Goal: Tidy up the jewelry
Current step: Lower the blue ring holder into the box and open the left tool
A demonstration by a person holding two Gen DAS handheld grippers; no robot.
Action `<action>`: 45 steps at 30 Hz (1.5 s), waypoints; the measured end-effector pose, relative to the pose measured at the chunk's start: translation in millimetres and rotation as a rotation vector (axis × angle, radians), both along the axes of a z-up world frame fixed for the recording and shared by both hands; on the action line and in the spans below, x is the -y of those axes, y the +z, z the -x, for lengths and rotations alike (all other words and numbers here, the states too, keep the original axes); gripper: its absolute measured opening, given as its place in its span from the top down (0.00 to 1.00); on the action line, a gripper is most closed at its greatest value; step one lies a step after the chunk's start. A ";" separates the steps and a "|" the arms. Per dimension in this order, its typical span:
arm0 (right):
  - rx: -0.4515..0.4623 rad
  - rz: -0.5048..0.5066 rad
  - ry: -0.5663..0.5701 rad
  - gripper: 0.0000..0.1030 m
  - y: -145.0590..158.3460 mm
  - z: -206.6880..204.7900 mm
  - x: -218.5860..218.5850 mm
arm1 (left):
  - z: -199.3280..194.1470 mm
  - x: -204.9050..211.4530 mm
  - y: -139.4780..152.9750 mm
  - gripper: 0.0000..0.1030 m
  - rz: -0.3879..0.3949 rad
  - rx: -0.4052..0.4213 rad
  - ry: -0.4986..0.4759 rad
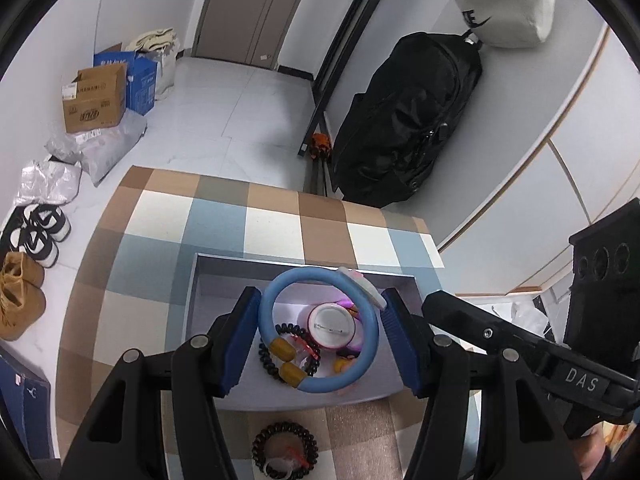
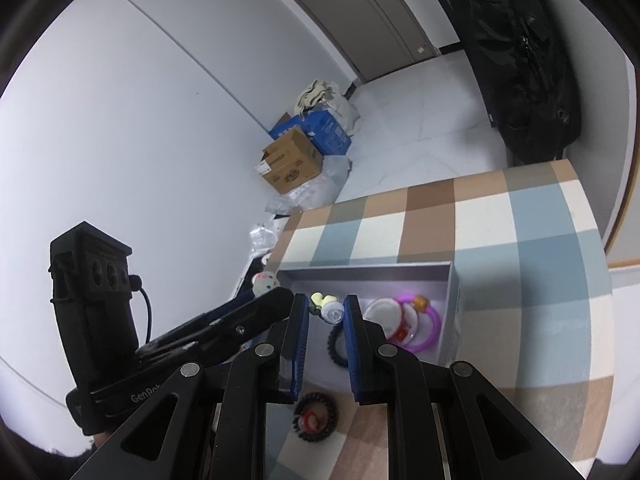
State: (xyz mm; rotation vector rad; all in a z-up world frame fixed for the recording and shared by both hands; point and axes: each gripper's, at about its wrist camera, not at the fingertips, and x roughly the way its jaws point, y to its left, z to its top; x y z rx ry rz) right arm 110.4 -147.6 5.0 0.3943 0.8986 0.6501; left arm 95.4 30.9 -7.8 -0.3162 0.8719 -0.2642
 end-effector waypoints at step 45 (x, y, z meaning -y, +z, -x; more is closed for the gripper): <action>-0.065 -0.095 -0.125 0.16 -10.9 -8.0 35.0 | -7.2 1.1 -8.0 0.26 0.070 -0.094 0.020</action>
